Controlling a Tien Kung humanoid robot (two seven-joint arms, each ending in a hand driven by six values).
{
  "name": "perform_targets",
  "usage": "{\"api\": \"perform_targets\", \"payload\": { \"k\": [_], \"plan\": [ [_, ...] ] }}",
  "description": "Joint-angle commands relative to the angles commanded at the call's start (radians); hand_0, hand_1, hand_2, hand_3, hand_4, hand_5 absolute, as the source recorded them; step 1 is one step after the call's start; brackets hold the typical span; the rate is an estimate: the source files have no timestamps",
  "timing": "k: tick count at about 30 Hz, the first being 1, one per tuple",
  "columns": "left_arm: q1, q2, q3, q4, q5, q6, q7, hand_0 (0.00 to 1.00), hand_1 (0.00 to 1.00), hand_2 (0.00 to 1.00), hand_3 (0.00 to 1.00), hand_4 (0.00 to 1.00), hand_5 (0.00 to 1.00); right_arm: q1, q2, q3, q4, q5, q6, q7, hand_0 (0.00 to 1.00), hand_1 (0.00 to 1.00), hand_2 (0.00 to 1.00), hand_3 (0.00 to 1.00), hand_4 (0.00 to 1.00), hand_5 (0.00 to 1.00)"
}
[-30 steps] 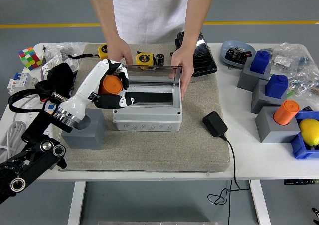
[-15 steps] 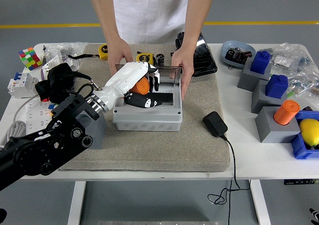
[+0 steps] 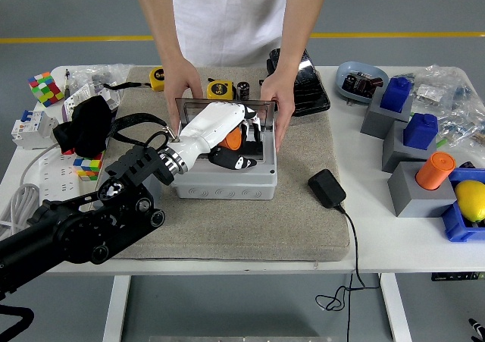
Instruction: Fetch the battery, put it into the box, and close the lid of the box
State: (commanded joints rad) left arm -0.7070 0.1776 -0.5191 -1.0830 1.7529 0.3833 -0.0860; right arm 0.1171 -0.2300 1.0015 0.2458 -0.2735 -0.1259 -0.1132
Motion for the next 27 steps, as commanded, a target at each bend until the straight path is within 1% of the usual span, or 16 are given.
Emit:
{"api": "perform_targets", "payload": {
  "k": [2, 3, 7, 8, 9, 14, 15, 20, 21, 26, 27],
  "plan": [
    [-0.006, -0.014, 0.005, 0.020, 0.012, 0.011, 0.014, 0.002, 0.036, 0.252, 0.385, 0.998, 0.002, -0.001, 0.003, -0.002, 0.000, 0.001, 0.001, 0.000, 0.634, 0.656, 0.648, 0.534, 0.943, 0.436],
    [-0.009, -0.018, 0.008, 0.027, 0.012, 0.013, 0.018, 0.010, 0.041, 0.248, 0.372, 0.998, 0.054, -0.001, 0.003, -0.002, 0.000, 0.001, 0.001, 0.001, 0.634, 0.655, 0.648, 0.534, 0.943, 0.436],
    [-0.011, -0.026, 0.014, 0.043, 0.008, 0.016, 0.030, 0.010, 0.041, 0.248, 0.372, 0.998, 0.054, 0.000, 0.003, -0.003, 0.003, 0.000, -0.003, 0.002, 0.634, 0.655, 0.648, 0.534, 0.943, 0.436],
    [-0.011, -0.027, 0.013, 0.047, 0.002, 0.020, 0.024, 0.010, 0.041, 0.248, 0.372, 0.998, 0.054, 0.001, 0.003, -0.003, 0.005, -0.001, -0.004, 0.002, 0.634, 0.655, 0.648, 0.534, 0.943, 0.436],
    [-0.010, -0.027, 0.012, 0.048, -0.002, 0.022, 0.020, 0.125, 0.175, 0.286, 0.426, 0.998, 0.142, 0.001, 0.003, -0.003, 0.006, -0.001, -0.004, 0.002, 0.634, 0.656, 0.648, 0.534, 0.943, 0.435],
    [-0.006, -0.026, 0.005, 0.054, -0.020, 0.030, 0.009, 0.125, 0.175, 0.286, 0.426, 0.998, 0.142, 0.001, 0.002, -0.001, 0.007, -0.003, -0.005, 0.001, 0.634, 0.656, 0.648, 0.534, 0.943, 0.435],
    [-0.006, -0.026, 0.004, 0.055, -0.024, 0.030, 0.007, 0.164, 0.289, 0.309, 0.452, 0.998, 0.187, 0.002, 0.003, -0.001, 0.007, -0.003, -0.005, 0.001, 0.634, 0.656, 0.647, 0.534, 0.943, 0.434],
    [-0.004, -0.024, 0.003, 0.062, -0.029, 0.024, 0.006, 0.164, 0.289, 0.309, 0.452, 0.998, 0.187, 0.001, 0.004, -0.001, 0.010, -0.005, -0.006, 0.000, 0.634, 0.656, 0.647, 0.534, 0.943, 0.434],
    [-0.003, -0.024, 0.003, 0.063, -0.030, 0.022, 0.007, 0.272, 0.386, 0.342, 0.453, 0.998, 0.231, 0.001, 0.004, 0.000, 0.011, -0.005, -0.006, 0.000, 0.634, 0.656, 0.648, 0.534, 0.943, 0.434],
    [0.000, -0.023, 0.002, 0.064, -0.023, 0.013, 0.008, 0.272, 0.386, 0.342, 0.453, 0.998, 0.231, 0.001, 0.004, 0.002, 0.012, -0.007, -0.008, 0.000, 0.634, 0.656, 0.648, 0.534, 0.943, 0.434],
    [0.000, -0.022, -0.001, 0.064, -0.022, 0.012, 0.009, 0.369, 0.470, 0.388, 0.502, 0.998, 0.267, 0.002, 0.004, 0.004, 0.013, -0.008, -0.009, 0.000, 0.634, 0.656, 0.648, 0.534, 0.942, 0.434]
  ]
}}
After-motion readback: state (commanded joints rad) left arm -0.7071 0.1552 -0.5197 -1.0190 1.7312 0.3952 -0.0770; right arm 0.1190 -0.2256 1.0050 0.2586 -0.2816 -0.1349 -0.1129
